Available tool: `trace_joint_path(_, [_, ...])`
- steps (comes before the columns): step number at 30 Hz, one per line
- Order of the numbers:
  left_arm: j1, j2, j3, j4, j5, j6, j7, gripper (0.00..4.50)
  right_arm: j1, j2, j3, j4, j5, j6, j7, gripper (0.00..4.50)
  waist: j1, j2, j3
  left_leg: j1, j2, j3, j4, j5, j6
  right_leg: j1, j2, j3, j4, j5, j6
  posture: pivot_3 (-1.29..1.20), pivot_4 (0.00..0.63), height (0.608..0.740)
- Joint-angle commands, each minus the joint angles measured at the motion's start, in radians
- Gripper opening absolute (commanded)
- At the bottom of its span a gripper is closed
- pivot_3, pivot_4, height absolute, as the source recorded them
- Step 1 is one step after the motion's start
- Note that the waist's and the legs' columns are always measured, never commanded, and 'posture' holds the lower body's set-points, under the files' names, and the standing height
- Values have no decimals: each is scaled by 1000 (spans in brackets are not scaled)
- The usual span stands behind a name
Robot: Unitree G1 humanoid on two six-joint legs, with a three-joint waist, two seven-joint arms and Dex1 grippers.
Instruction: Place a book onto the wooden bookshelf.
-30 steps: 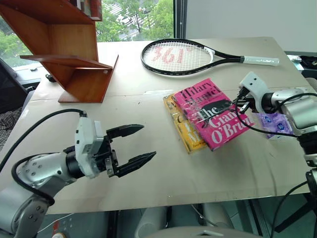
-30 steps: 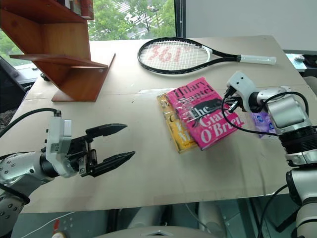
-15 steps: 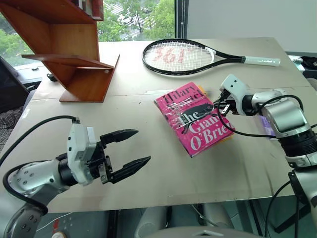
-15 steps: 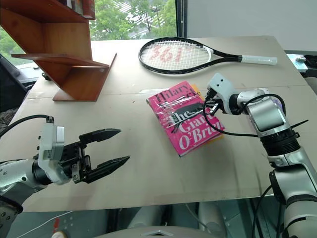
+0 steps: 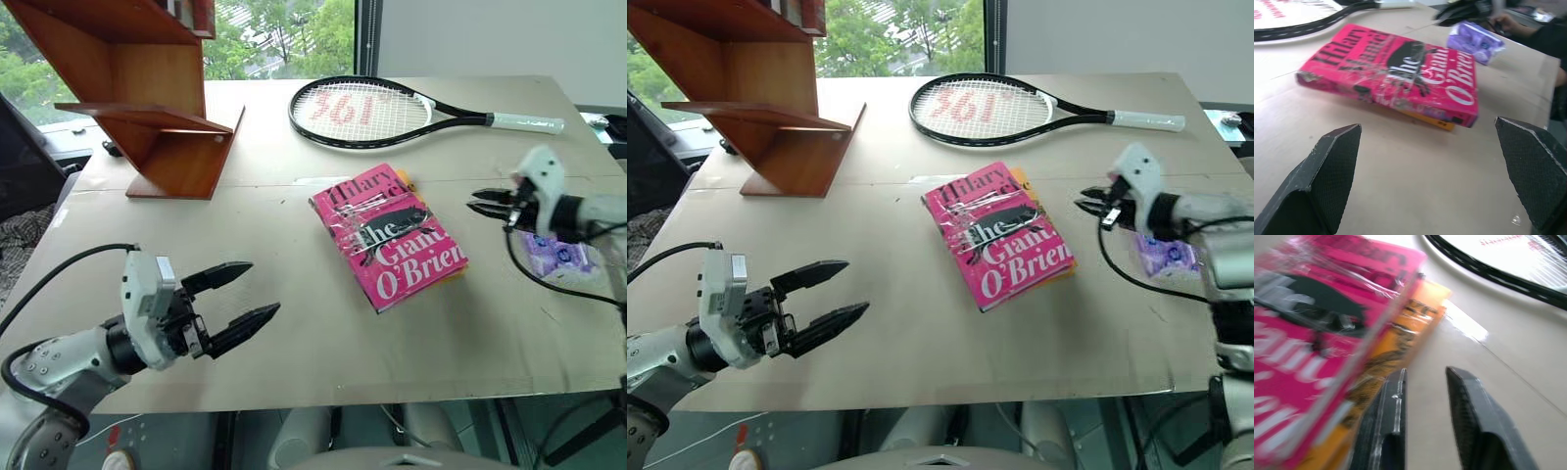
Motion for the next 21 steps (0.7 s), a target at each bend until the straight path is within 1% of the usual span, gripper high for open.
trace_joint_path(1, [-40, -14, -21, 25, -66, 58, 64, 4500, 128, -42, -154, -148, 162, 5, 105, 2625, -1, 1, 0, 1, 0, 1, 0, 0, 0, 0, 0, 1, 1, 0, 0, 0, 150, 740])
trace_joint_path(2, [-58, -15, -27, 40, -95, 89, 86, 4500, 161, -44, -180, -184, 197, 26, 105, 3158, -3, 1, 0, 2, 0, 1, 0, 0, 0, 0, 0, 1, 2, 0, 0, 0, 150, 740])
trace_joint_path(3, [-88, -13, -42, 61, -166, 146, 132, 4500, 203, -46, -216, -231, 237, 46, 103, 3621, -4, 1, 0, 3, 0, 2, 1, 0, 0, 1, 0, 2, 3, 0, 0, 0, 150, 740])
trace_joint_path(5, [-155, -7, -73, 113, -269, 246, 212, 4500, 260, -40, -266, -313, 303, 79, 79, 4460, -2, 1, 0, 4, 0, 2, 2, 0, 0, 2, 0, 2, 4, 0, 0, 0, 150, 740])
trace_joint_path(8, [-268, -7, -129, 212, -424, 383, 348, 4500, 333, -28, -309, -415, 373, 108, 44, 4460, 1, 0, -1, 6, 0, 1, 3, 0, 0, 3, 0, 1, 7, 0, 0, 0, 150, 740])
trace_joint_path(12, [-436, -64, -216, 381, -596, 499, 531, 4500, 403, -9, -333, -518, 429, 114, -16, 4460, 4, -1, -1, 5, -1, -1, 5, 0, 0, 4, 1, 0, 7, 1, 0, 0, 150, 740])
trace_joint_path(17, [-598, -183, -292, 576, -785, 545, 742, 4500, 457, 6, -348, -595, 459, 102, -74, 4460, 4, -2, -2, 4, -2, -2, 9, 0, 0, 4, 1, 0, 7, 1, 0, 0, 150, 740])
trace_joint_path(21, [-678, -262, -318, 689, -906, 535, 891, 4500, 502, 5, -389, -648, 485, 87, -103, 4460, 3, -2, -2, 4, -2, -2, 9, 0, 0, 4, -1, -1, 7, 1, 0, 0, 150, 740])
